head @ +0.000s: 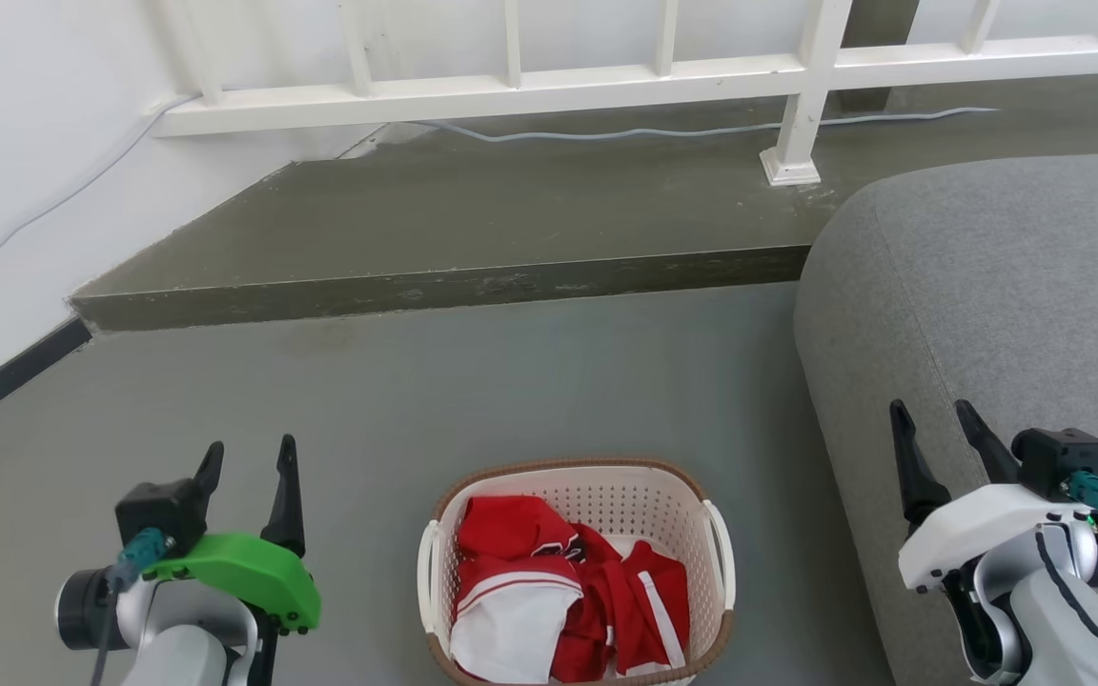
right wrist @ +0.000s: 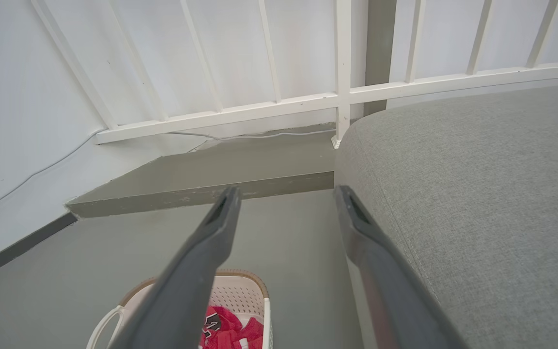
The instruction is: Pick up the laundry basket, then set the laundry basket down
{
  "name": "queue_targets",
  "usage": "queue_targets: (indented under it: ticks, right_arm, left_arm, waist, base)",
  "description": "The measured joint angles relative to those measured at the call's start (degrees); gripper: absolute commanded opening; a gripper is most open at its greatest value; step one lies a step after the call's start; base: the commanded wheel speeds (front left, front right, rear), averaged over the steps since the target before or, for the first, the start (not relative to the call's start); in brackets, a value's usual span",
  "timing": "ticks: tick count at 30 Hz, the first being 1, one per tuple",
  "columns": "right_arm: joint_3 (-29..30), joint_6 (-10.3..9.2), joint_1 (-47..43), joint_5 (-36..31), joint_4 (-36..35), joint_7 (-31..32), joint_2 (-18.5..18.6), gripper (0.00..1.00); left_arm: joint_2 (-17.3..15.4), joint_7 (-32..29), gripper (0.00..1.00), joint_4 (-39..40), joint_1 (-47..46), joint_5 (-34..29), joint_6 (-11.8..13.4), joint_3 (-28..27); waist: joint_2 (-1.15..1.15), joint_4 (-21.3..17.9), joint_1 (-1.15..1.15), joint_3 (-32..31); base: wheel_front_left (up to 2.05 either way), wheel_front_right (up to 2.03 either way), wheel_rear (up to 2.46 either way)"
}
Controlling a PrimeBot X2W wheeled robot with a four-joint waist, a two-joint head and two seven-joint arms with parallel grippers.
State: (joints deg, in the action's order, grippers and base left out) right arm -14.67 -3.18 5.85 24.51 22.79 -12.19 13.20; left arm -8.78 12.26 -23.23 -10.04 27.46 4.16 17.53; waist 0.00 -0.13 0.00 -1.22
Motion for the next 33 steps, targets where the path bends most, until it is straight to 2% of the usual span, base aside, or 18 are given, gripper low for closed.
queue_targets:
  ticks: [11,33]
  right_arm:
    - [-2.01,-0.47,1.84,-6.34,1.30,-1.94,0.33,1.00]
    - [-1.34,0.14,2.48,-6.66,1.99,-1.99,-0.46,1.00]
  left_arm:
    - [-0.03,2.00,1.00,-2.10,-1.44,-5.80,0.92,1.81]
    - [0.31,2.00,1.00,-3.81,-2.10,-6.05,0.92,0.98]
  waist:
    - [0.00,-0.25,0.00,0.12]
    - [0.00,-0.45,0.00,0.43]
  base:
    - [0.00,0.00,0.00]
    - [0.00,0.00,0.00]
